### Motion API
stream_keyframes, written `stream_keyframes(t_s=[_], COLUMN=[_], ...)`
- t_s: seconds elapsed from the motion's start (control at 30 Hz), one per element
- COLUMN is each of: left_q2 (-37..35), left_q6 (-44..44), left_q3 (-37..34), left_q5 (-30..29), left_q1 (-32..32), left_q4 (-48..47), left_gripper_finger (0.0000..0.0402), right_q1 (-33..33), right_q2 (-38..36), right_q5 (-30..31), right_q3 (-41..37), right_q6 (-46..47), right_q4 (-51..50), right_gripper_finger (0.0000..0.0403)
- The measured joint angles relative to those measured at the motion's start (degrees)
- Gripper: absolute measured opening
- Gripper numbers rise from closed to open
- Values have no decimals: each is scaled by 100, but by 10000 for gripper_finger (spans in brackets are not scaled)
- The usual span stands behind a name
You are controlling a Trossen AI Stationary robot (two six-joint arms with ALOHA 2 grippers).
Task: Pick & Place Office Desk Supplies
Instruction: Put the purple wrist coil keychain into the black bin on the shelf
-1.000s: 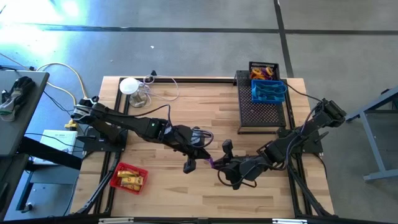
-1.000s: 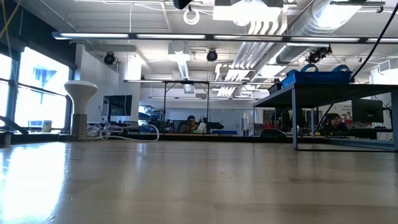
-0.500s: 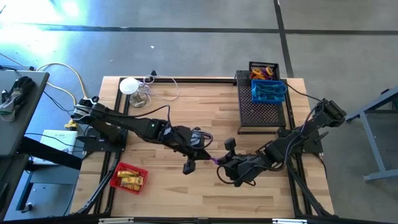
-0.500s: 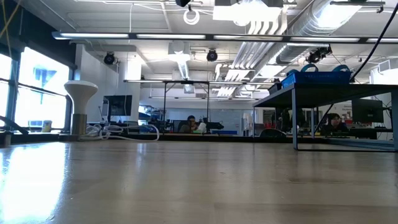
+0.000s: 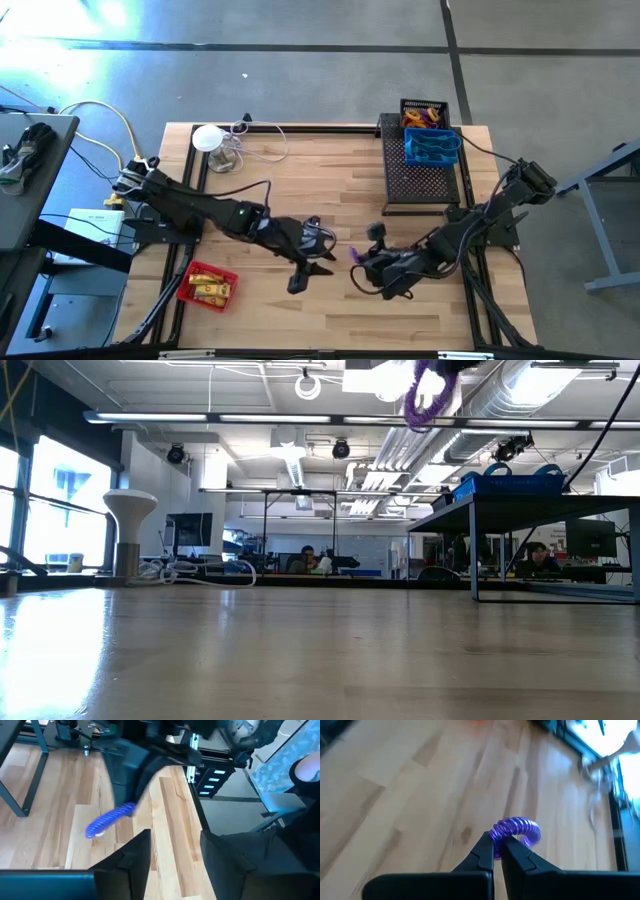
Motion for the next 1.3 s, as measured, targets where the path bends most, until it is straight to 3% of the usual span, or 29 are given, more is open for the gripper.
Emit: stream_keyframes(t_s=[0.27,0.43,0.53,0.63,0.77,1.07,1.3], left_q2=[73,273,306,322,338,338,338], left_q6=[-17,-347,-436,-442,-444,-563,-575], left_q3=[2,11,2,4,4,4,4], left_q5=[-76,-80,-80,-82,-85,-97,-86], left_q1=[-169,-288,-349,-369,-365,-446,-575], left_q4=[-40,-58,-69,-23,-59,-66,-66], left_gripper_finger=[169,169,169,169,169,169,169], right_q1=[477,615,560,131,-911,-4473,-6469], right_q2=[-7,-11,-76,-255,-614,-1338,-1294], right_q5=[1242,2798,3314,2998,2209,1299,138], right_q3=[177,986,1621,2144,2425,2458,2169], right_q6=[2403,4051,4847,5502,5320,4027,2627], right_q4=[-2551,-4259,-5288,-5778,-5723,-5537,-4439], right_gripper_finger=[4,5,5,5,5,5,5])
